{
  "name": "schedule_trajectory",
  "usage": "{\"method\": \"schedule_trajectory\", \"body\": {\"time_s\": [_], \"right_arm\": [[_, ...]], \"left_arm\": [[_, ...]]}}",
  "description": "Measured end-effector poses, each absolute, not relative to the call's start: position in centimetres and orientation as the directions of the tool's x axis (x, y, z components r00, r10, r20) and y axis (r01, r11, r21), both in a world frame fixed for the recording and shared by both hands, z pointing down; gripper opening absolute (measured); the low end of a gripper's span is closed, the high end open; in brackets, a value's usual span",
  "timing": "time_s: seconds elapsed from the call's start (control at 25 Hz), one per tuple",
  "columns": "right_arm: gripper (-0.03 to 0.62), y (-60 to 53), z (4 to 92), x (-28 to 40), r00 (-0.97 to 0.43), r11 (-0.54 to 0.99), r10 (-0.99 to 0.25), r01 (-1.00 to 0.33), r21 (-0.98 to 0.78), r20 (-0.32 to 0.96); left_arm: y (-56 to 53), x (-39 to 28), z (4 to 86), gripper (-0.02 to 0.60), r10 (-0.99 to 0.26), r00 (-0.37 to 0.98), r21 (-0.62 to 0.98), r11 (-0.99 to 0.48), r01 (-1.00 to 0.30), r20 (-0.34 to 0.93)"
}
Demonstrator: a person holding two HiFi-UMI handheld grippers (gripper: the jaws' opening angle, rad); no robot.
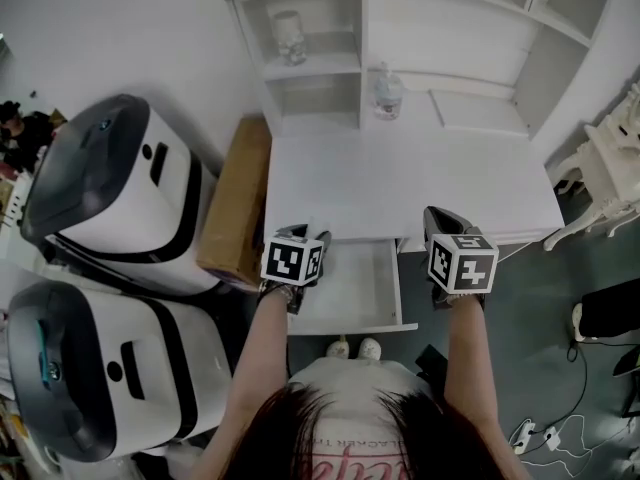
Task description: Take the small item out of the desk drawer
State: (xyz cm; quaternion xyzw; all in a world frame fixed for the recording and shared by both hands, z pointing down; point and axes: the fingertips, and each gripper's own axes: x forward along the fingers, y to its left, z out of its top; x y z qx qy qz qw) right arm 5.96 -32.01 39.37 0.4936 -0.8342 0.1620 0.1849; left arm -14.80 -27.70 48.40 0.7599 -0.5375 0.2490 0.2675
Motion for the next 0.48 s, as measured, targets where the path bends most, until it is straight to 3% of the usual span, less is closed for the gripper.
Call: {"method": "schedule_trajectory", "body": {"time_s": [0.48], "right_arm": [[0.002,-31.4,35.1,4.5,-0.476,0.508,-0.788,-0.861,-0.024,0.390]], "left_arm": [[-28.3,-17.0,41.0,0.190,-0.830,0.222,0.054,-0.227,-0.972,0.512]]}}
